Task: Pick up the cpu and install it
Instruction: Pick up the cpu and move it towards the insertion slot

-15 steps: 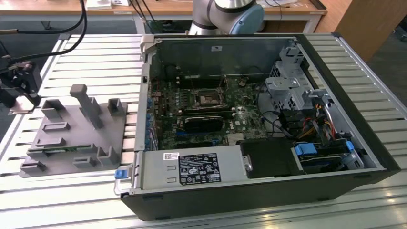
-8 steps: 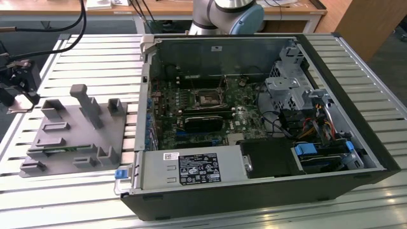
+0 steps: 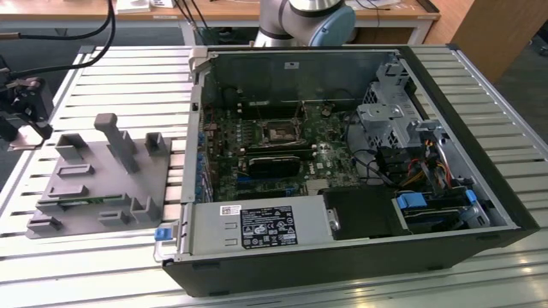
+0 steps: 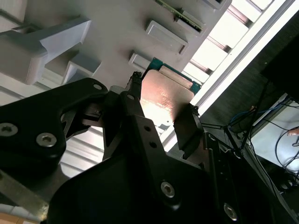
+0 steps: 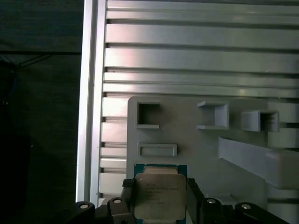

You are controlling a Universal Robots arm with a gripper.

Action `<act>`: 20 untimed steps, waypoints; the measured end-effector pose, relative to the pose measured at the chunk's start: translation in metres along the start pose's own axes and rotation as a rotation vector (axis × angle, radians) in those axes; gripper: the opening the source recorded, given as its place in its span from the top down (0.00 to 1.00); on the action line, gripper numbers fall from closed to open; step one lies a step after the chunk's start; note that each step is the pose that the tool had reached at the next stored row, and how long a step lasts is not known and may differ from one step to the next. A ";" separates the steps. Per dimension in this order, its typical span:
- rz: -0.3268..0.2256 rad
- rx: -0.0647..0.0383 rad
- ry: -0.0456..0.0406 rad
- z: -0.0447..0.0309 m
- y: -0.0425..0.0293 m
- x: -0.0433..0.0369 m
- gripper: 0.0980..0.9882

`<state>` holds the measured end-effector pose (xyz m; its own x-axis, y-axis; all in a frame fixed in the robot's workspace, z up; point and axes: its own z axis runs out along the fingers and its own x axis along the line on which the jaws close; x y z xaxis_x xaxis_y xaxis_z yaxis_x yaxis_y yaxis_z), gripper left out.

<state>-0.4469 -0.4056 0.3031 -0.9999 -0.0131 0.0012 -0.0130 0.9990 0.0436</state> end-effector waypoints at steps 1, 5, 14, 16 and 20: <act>0.000 0.000 0.0000 -0.0005 0.0001 0.0000 0.52; 0.000 0.000 -0.0001 -0.0023 0.0003 0.0000 0.52; 0.000 0.000 -0.0001 -0.0067 0.0011 0.0000 0.52; 0.000 0.000 -0.0001 -0.0083 0.0013 0.0000 0.52; 0.000 0.000 -0.0001 -0.0124 0.0017 0.0000 0.52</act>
<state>-0.4469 -0.4044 0.3155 -0.9999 -0.0131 0.0011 -0.0131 0.9990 0.0436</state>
